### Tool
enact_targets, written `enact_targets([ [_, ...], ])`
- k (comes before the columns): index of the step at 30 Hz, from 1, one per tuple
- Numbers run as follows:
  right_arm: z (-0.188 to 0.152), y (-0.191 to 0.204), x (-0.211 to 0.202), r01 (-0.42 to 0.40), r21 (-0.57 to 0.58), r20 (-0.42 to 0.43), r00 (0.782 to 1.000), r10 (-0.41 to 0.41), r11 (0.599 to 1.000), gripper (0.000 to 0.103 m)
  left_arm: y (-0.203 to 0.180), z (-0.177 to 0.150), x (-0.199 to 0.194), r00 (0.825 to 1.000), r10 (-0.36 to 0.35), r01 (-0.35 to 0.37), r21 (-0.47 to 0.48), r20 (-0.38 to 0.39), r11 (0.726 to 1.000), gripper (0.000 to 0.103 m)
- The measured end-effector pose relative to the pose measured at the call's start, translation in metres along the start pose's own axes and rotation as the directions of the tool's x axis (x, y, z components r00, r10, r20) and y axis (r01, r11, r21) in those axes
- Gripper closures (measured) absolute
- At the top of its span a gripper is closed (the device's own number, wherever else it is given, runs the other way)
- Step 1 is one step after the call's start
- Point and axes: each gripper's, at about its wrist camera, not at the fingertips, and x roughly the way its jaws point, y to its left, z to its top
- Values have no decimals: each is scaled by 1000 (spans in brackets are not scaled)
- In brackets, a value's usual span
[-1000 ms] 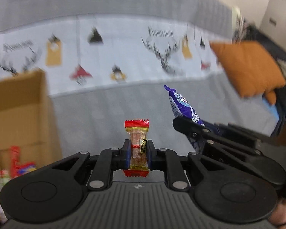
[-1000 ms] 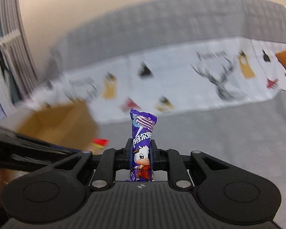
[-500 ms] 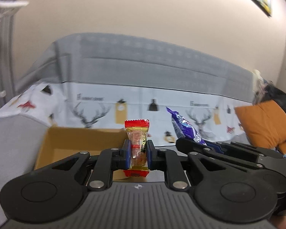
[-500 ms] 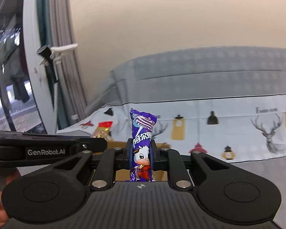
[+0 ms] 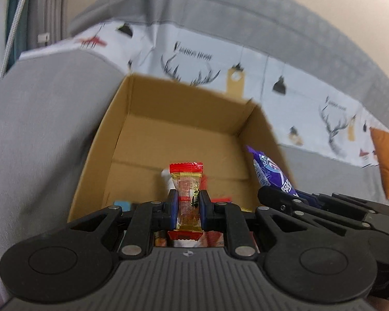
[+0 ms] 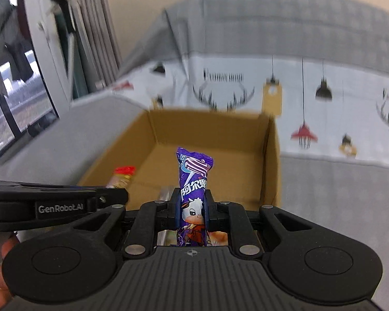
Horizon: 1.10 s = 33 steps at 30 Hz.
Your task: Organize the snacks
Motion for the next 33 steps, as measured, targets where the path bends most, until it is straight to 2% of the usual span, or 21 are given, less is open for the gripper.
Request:
enact_targets([
  [5,-15,6,30,37,-16,-93,995,-39,999,86,13,-17,26,997,47,-47,4,-59,999,85],
  [8,-20,1,39,45,11,-112,993,-44,999,86,15,-23,33,995,52,-52,9,-83,999,85],
  [10,-21,1,36,52,15,-105,993,-50,999,82,15,-23,27,996,44,-44,9,-82,999,83],
  [11,-21,1,33,58,15,-101,993,-56,998,77,14,-23,20,996,54,-54,2,-74,999,73],
  [13,-20,3,21,67,16,-89,994,-65,998,58,14,-16,-1,997,39,-41,-23,-59,999,55],
  [15,-17,5,4,53,32,-99,994,-50,998,59,11,-7,-31,999,36,-37,-34,-27,999,43],
  [17,-11,8,-19,32,53,-89,996,-28,998,59,4,2,-66,997,78,-78,-11,10,997,10],
  [18,-7,10,-35,18,65,-76,997,-13,998,59,0,5,-84,994,106,-106,-1,20,994,7],
  [20,3,15,-67,0,88,-43,999,4,996,53,-11,10,-116,993,112,-113,22,33,993,6],
  [21,9,18,-86,2,109,-20,1000,0,994,41,-17,12,-132,993,109,-110,28,40,994,5],
  [22,12,20,-100,13,127,-10,1000,-12,992,24,-23,13,-146,992,119,-121,20,47,993,0],
  [24,19,26,-130,50,143,-9,999,-49,989,14,-36,14,-175,984,166,-166,6,71,986,0],
  [28,24,31,-182,62,168,1,998,-64,984,9,-63,17,-212,971,224,-226,17,85,974,0],
  [33,25,31,-220,103,208,-44,994,-96,973,9,-90,15,-245,966,235,-241,51,106,969,0],
])
